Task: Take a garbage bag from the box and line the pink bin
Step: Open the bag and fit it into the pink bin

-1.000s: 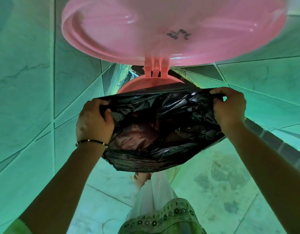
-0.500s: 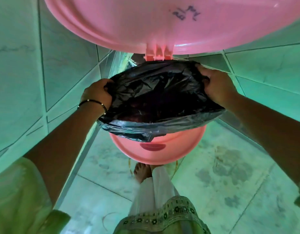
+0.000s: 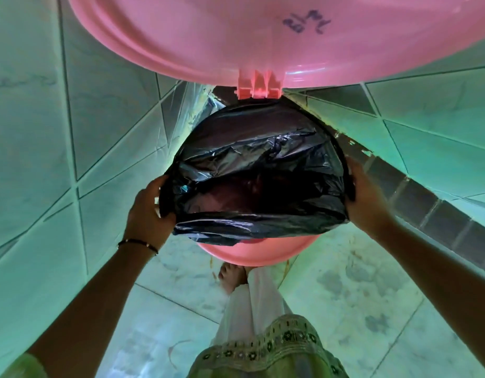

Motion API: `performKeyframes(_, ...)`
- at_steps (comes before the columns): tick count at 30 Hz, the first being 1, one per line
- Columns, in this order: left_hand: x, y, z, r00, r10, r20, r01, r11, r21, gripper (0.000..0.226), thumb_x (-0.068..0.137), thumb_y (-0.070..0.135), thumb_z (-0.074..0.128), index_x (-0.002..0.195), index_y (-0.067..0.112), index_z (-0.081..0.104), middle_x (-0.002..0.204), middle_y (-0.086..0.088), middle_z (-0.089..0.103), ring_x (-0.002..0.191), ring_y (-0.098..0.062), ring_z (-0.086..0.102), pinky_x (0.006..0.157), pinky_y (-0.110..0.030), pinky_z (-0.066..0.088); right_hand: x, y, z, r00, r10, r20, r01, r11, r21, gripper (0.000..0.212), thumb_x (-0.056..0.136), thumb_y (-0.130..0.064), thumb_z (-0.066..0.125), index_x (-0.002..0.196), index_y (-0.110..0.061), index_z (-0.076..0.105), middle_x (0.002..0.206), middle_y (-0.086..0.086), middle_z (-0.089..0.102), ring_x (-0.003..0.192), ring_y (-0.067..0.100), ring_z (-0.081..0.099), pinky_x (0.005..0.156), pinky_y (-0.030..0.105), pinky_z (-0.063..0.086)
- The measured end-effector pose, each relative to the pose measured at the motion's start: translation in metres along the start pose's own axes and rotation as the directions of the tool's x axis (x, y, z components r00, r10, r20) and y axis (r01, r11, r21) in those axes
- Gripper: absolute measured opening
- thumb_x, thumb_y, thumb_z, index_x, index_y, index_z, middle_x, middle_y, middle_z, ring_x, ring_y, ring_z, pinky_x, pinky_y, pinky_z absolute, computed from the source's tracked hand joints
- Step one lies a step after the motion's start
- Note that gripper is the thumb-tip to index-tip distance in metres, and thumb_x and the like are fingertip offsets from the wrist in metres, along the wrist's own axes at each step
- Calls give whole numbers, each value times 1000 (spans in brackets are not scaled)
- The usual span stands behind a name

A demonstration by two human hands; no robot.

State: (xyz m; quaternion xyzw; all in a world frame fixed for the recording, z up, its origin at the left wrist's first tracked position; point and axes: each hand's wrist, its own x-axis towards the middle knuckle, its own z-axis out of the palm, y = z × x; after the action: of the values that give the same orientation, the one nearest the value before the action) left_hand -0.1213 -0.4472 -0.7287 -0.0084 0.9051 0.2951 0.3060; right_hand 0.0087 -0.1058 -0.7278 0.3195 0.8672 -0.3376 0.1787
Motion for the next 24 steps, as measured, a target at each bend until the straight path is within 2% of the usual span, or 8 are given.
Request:
performKeyframes(3,-21,-1,11,997,-76,-10,74,985,-158,78,72,-5,68,138,21,37,127,-17,53,109,-35,58,88,-50,53,-16,-2,1,967,250,45,-254,954,162,51,80,-15,62,128,-14,43,93,8,61,68,26,61,58,30,47)
performKeyframes(6,-36,-5,22,998,-63,-5,62,992,-107,92,67,6,64,145,28,21,135,-15,50,116,-37,54,88,-55,51,-33,-5,3,840,469,273,-519,842,148,28,85,-13,55,113,-16,51,88,7,62,63,21,59,50,26,45)
performKeyframes(9,-51,-6,30,995,-100,19,101,994,-36,103,69,0,64,147,34,7,131,-12,54,100,-34,62,80,-47,56,-47,-7,7,741,528,414,-634,754,172,14,88,-11,52,96,-4,60,80,10,66,57,22,57,52,24,42)
performKeyframes(14,-65,-8,49,971,-199,-130,169,963,-210,101,73,-7,65,143,38,7,88,-13,67,69,-28,66,66,-40,57,-55,-6,15,753,503,424,-635,725,269,14,87,-1,51,79,-1,63,65,10,62,49,21,50,49,25,37)
performKeyframes(17,-70,-2,59,943,-301,-140,270,941,-206,75,79,0,64,140,20,26,85,-10,66,68,-23,62,70,-33,53,-49,-2,24,774,523,358,-615,756,225,19,85,0,48,74,-3,63,61,10,59,46,20,46,46,23,32)
performKeyframes(21,-66,-5,68,887,-461,-26,462,886,45,27,86,24,61,102,2,64,97,-19,70,91,-35,62,76,-31,42,-35,6,38,790,572,220,-606,782,146,25,89,-4,45,69,-11,58,51,10,52,37,19,41,40,20,29)
performKeyframes(23,-61,-13,72,821,-568,63,566,823,42,31,88,31,59,92,2,67,78,-14,72,82,-33,66,72,-32,49,-27,6,42,759,617,209,-650,741,168,32,89,2,39,61,-9,49,49,11,46,39,17,36,40,20,26)
performKeyframes(24,-59,-15,73,767,-630,123,640,764,-79,29,89,29,59,89,1,66,63,-8,70,66,-27,68,61,-28,53,-21,4,43,718,657,229,-696,681,228,35,89,6,33,59,-8,43,52,10,44,42,17,35,42,21,25)
